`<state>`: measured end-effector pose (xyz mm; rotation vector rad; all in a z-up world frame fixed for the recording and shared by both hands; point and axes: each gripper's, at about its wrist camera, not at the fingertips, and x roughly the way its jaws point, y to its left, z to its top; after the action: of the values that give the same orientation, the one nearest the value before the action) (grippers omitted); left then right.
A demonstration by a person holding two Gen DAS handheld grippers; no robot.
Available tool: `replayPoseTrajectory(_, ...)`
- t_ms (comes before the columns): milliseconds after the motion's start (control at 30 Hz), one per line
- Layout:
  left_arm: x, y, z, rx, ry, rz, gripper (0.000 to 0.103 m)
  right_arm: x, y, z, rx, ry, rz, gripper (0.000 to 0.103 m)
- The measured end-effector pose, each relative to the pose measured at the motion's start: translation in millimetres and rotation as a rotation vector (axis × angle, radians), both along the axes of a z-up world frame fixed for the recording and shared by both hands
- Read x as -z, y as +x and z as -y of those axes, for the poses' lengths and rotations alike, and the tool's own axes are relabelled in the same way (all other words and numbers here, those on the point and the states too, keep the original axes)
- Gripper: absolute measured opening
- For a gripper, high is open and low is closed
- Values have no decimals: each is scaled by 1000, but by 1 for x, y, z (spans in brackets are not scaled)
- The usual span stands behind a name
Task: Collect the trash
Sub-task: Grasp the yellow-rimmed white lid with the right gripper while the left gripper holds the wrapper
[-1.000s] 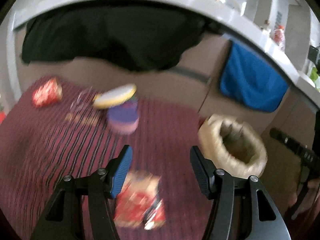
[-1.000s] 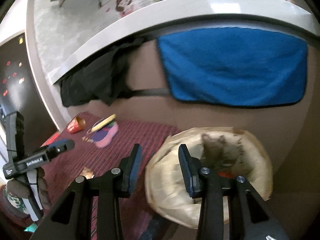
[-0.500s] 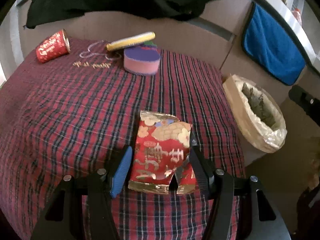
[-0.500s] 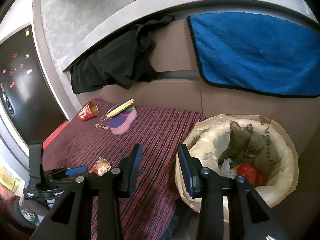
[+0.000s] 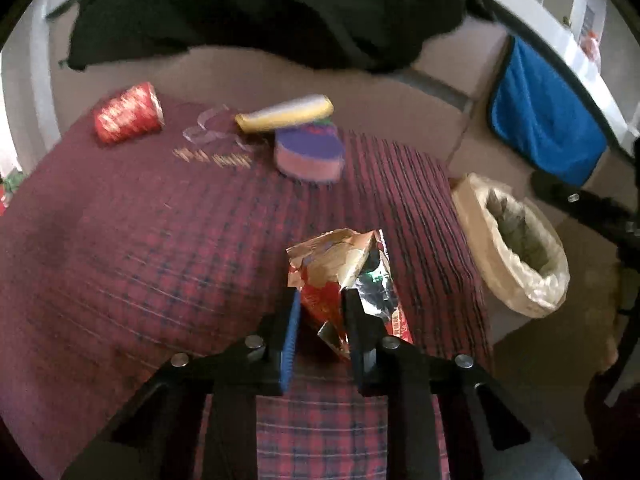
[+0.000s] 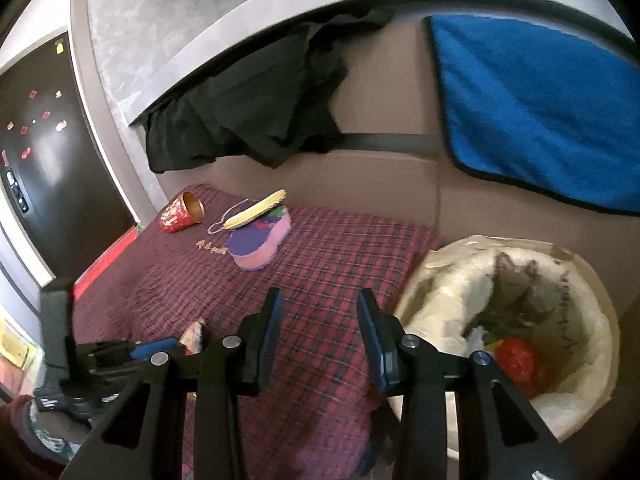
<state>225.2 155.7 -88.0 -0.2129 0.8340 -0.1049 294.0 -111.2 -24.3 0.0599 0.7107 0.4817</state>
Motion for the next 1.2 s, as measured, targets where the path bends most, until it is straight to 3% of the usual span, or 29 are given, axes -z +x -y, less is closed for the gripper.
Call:
replayPoseTrajectory(400,-32,-8,-112,-186,-39,119,22,13,83,-110,-107,-4,-77,36)
replayPoseTrajectory(667,-23,-8,-157,-274,-83,120,22,40,159,-169,5,-70,-97,36)
replayPoseTrajectory(800,-18,-8,-169,-292,-91,112,22,58,183,-176,63,1,-175,36)
replayPoseTrajectory(900,-17,-7,-173,-303,-97,111,22,61,183,-183,66,-10,-165,35)
replayPoseTrajectory(1067,-15,-6,-177,-321,-112,113,22,46,160,-205,-24,-71,-49,16)
replayPoseTrajectory(1200,-17,-9,-176,-324,-114,113,22,31,137,-217,-120,-80,-9,13)
